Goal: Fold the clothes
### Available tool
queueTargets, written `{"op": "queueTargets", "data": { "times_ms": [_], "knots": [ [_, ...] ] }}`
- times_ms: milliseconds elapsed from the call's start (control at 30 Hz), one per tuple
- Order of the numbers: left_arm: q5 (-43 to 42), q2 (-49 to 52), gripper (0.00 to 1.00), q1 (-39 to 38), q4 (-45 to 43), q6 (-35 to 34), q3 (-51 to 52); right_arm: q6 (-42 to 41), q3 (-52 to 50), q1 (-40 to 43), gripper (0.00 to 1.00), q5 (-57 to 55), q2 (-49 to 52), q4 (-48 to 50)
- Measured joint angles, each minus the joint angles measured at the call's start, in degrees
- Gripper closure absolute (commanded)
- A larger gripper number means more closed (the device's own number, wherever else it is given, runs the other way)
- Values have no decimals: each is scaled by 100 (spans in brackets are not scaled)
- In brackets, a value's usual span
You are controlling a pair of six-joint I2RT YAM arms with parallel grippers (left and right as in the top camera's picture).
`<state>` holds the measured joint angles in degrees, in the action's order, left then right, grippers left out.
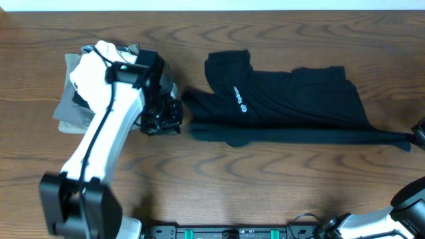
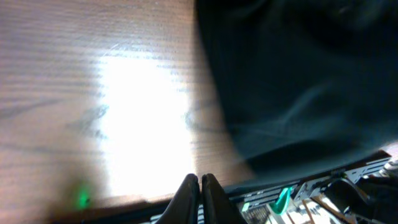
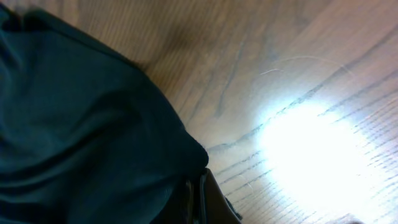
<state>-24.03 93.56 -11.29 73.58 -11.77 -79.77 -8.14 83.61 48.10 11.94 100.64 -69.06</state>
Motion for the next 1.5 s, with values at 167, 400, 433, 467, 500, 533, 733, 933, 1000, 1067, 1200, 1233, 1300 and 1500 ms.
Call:
{"op": "queueTargets", "data": {
  "times_ms": [167,400,433,467,500,533,733,933,1000,1067,1200,1233,1300,1500],
  "knots": [
    [131,-267,94,4,479,-2,0,-39,0,46,89,-55,0,-83],
    [330,-267,83,4,393,24,2,-57,0,59,72,-92,0,-234],
    [339,-267,77,0,280,15,2,-48,0,59,69,-87,0,-229],
    [343,-267,72,-24,149,31,2,-39,2,59,67,-81,0,-225],
    [350,-267,64,-61,-9,50,2,-52,0,59,64,-79,0,-225],
    [365,-267,53,-136,-170,44,2,-55,2,59,62,-74,0,-223],
    [269,-184,25,-1047,-1058,-39,105,92,2,52,55,525,0,-203],
    [-262,706,25,-1895,-1705,-590,160,188,2,-42,53,835,0,-179],
    [-538,1102,25,-2070,-1834,-713,166,192,2,-149,53,892,0,-162],
    [-802,1504,25,-2225,-1919,-800,166,214,2,-238,53,935,0,-160],
    [-1143,2015,25,-2371,-1996,-892,245,232,2,-286,53,960,0,-140],
    [-1185,2065,25,-2361,-2037,-905,264,234,2,-286,53,962,0,-133],
    [-1228,2092,25,-2321,-2232,-933,282,232,2,-286,53,973,0,-114],
    [-1335,2087,66,-2267,-2599,-1051,282,232,2,-286,53,975,0,-72]
  ]
}}
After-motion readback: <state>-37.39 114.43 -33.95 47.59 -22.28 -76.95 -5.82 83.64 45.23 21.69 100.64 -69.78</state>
